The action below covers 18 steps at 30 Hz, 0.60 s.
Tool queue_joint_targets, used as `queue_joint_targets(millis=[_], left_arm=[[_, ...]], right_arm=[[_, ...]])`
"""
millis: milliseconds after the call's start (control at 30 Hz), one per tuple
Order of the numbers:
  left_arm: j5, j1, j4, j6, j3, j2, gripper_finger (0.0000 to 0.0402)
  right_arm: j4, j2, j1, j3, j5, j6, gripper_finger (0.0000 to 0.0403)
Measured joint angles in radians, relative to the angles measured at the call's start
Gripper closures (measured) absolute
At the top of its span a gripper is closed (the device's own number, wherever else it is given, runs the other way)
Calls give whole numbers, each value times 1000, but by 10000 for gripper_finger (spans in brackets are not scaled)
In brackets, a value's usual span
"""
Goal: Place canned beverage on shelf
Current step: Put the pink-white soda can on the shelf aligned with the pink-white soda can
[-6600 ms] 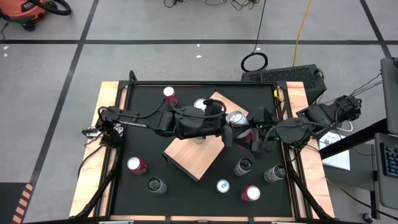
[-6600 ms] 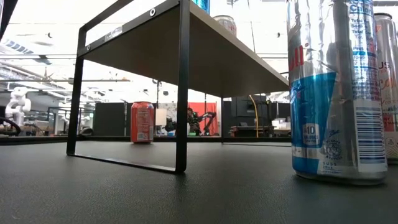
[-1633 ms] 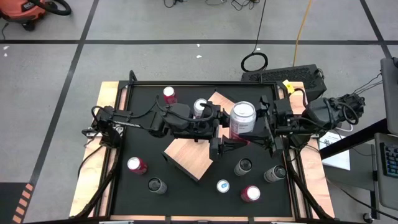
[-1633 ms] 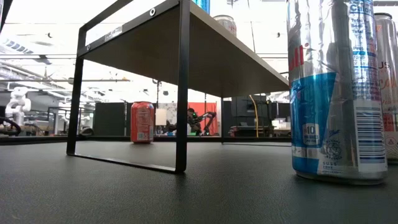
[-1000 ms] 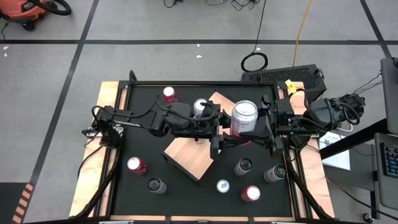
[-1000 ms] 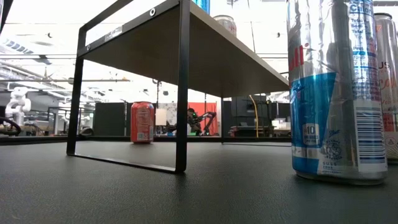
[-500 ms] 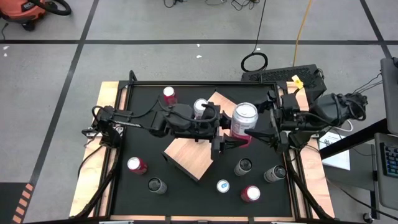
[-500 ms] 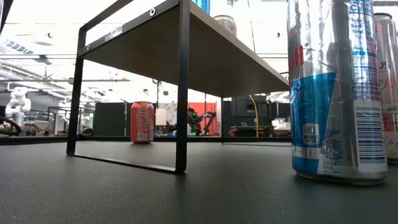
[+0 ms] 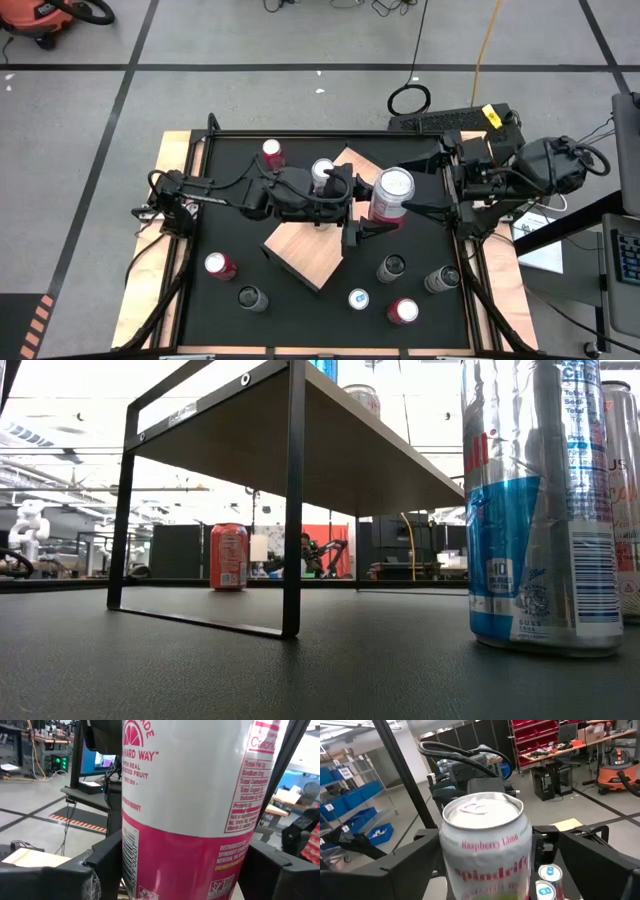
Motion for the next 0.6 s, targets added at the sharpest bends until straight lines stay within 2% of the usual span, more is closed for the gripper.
queue_joint_targets(millis=[400,600], left_arm=[[0,0,-4,17,0,6,111],[0,0,-24,10,0,6,111]], right_arm=[[-9,52,0,25,-26,-26,21],[3,49,0,25,-29,-34,58]])
